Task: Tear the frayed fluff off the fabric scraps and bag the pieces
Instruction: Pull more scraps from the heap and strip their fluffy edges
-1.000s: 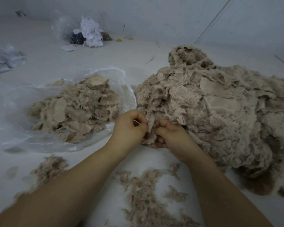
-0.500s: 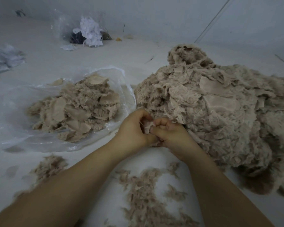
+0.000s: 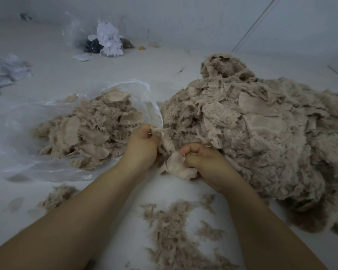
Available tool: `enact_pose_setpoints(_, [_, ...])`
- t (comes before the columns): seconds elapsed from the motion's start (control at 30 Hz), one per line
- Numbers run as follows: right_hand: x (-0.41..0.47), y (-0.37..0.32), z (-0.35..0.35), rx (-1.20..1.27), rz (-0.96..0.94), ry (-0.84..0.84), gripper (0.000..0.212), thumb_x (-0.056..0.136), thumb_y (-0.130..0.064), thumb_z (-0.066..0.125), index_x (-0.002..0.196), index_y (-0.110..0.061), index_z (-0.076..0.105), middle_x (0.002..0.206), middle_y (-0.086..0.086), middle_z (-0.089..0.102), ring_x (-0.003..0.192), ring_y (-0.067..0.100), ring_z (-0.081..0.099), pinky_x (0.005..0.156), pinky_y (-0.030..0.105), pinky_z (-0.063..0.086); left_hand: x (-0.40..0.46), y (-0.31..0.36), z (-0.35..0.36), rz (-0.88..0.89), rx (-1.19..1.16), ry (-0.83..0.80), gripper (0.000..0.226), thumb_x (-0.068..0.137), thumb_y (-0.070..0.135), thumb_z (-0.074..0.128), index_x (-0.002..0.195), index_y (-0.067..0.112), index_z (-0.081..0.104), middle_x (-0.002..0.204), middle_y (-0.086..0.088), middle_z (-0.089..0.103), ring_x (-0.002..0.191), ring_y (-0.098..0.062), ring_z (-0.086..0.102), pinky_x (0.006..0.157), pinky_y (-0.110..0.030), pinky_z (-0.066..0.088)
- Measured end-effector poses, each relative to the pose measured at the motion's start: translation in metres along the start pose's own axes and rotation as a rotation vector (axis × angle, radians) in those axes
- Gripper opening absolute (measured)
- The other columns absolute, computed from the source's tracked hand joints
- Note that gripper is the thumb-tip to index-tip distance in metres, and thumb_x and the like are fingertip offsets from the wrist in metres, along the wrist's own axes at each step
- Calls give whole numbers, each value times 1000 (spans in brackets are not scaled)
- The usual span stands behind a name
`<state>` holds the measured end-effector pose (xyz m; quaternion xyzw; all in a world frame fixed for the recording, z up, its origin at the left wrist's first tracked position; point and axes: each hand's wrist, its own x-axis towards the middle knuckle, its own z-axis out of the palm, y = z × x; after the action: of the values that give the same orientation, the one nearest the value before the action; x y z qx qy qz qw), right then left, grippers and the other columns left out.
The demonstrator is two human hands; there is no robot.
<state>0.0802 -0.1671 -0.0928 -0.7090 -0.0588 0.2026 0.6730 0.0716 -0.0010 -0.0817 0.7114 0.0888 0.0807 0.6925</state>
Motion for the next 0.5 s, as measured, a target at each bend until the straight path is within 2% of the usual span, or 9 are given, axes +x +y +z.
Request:
enact_pose_setpoints(0.1, [-2, -1, -1, 5, 22, -33, 23, 60, -9, 57, 72, -23, 71, 72, 11, 55, 57, 19, 47, 47, 22, 38, 3, 3, -3, 1, 16, 64, 23, 102, 6, 45, 80, 6, 52, 51, -2, 52, 38, -11, 45, 40, -21, 36])
enact_pose_setpoints(0.2, [-2, 0, -3, -28, 7, -34, 20, 68, -2, 59, 68, -20, 66, 62, 6, 52, 51, 14, 45, 46, 22, 38, 7, 6, -7, 9, -14, 69, 17, 102, 4, 45, 88, 1, 53, 56, -8, 43, 40, -12, 36, 40, -20, 28])
enact_pose_setpoints(0.3, [-3, 0, -3, -126, -35, -33, 28, 78, 11, 54, 67, -12, 64, 49, -2, 52, 42, 9, 42, 42, 19, 36, 15, 8, -14, 17, -25, 104, 20, 102, 4, 45, 84, 6, 55, 52, -6, 42, 37, -12, 35, 39, -19, 27])
enact_pose_setpoints(0.43, [-4, -1, -2, -123, -39, -9, 24, 79, 11, 53, 70, -9, 63, 50, -2, 51, 45, 11, 40, 42, 19, 35, 16, 2, -12, -10, -12, 115, 25, 101, 5, 47, 78, 9, 55, 45, 2, 44, 34, -10, 37, 37, -19, 30])
enact_pose_setpoints(0.5, [-6, -3, -2, -121, -41, -18, 19, 74, 5, 58, 65, -12, 64, 52, -1, 53, 46, 12, 42, 42, 19, 36, 18, -2, -12, -41, -19, 148, 24, 101, 5, 46, 78, 8, 53, 50, -3, 47, 33, -11, 38, 36, -19, 30])
